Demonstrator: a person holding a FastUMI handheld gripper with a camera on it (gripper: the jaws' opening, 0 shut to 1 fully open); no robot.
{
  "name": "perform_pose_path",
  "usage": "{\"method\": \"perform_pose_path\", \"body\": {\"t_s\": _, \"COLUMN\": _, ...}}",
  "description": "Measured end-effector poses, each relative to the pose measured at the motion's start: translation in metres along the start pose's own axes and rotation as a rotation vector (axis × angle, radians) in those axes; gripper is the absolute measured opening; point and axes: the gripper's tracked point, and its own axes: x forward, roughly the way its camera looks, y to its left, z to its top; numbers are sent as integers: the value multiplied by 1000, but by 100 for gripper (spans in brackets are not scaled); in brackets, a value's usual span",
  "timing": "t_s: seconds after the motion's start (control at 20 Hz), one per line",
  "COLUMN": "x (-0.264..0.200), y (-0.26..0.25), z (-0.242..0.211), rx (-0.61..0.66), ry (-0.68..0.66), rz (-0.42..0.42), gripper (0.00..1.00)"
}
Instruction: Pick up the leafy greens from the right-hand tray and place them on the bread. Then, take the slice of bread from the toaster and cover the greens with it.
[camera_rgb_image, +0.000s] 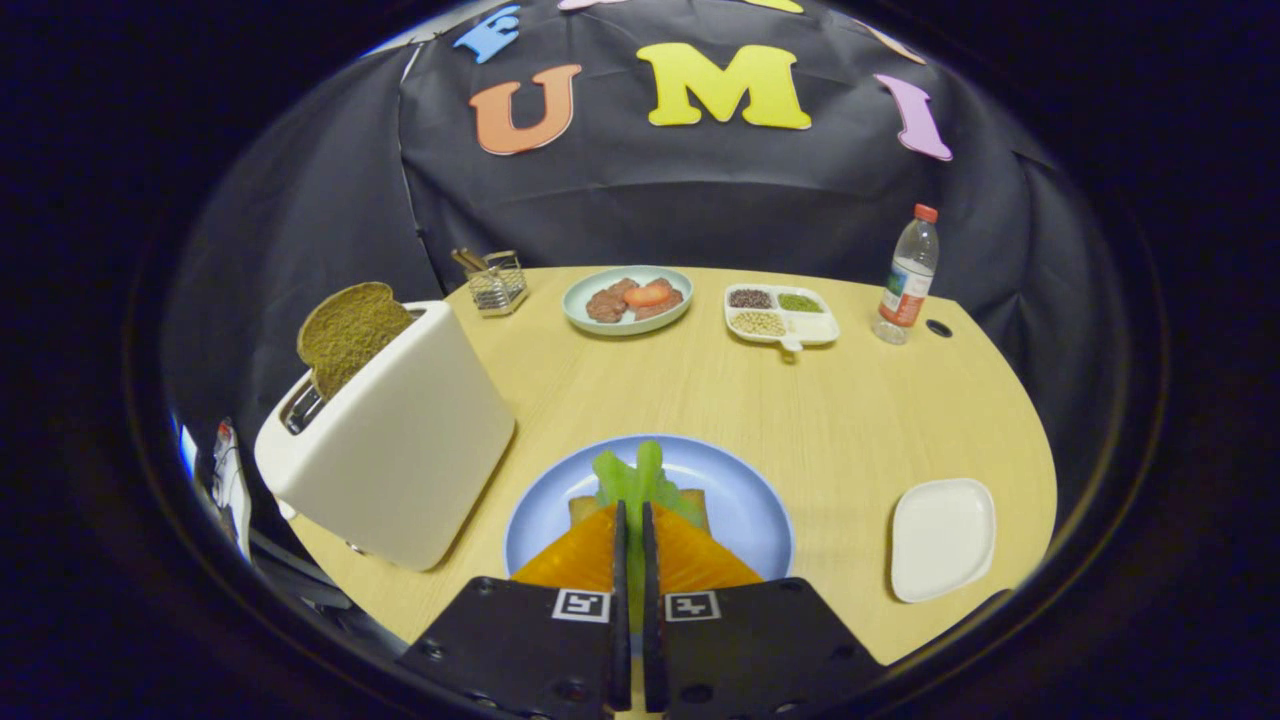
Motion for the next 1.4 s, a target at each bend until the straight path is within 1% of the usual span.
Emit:
{"method": "perform_pose_path", "body": {"t_s": 0.05, "x": 1, "y": 0, "z": 0, "rx": -6, "ry": 0, "rz": -5, "gripper": 13}}
{"method": "perform_pose_path", "body": {"t_s": 0.1, "x": -1, "y": -1, "z": 0, "rx": -7, "ry": -2, "rz": -8, "gripper": 15}}
{"method": "perform_pose_path", "body": {"t_s": 0.2, "x": 0, "y": 2, "z": -1, "rx": -4, "ry": 0, "rz": -3, "gripper": 25}}
{"method": "perform_pose_path", "body": {"t_s": 0.25, "x": 0, "y": 2, "z": -2, "rx": -2, "ry": 0, "rz": -1, "gripper": 33}}
{"method": "perform_pose_path", "body": {"t_s": 0.55, "x": -4, "y": 6, "z": -4, "rx": 12, "ry": -3, "rz": 8, "gripper": 54}}
{"method": "perform_pose_path", "body": {"t_s": 0.6, "x": -5, "y": 6, "z": -5, "rx": 13, "ry": -5, "rz": 6, "gripper": 56}}
{"method": "perform_pose_path", "body": {"t_s": 0.7, "x": -9, "y": 5, "z": -1, "rx": 13, "ry": -23, "rz": 0, "gripper": 67}}
{"method": "perform_pose_path", "body": {"t_s": 0.9, "x": -30, "y": -1, "z": 18, "rx": 10, "ry": -97, "rz": -43, "gripper": 93}}
{"method": "perform_pose_path", "body": {"t_s": 0.95, "x": -37, "y": -1, "z": 24, "rx": 9, "ry": -118, "rz": -55, "gripper": 97}}
{"method": "perform_pose_path", "body": {"t_s": 1.2, "x": -82, "y": 7, "z": 59, "rx": 19, "ry": -216, "rz": -117, "gripper": 97}}
{"method": "perform_pose_path", "body": {"t_s": 1.4, "x": -106, "y": 48, "z": 87, "rx": 50, "ry": -270, "rz": -109, "gripper": 96}}
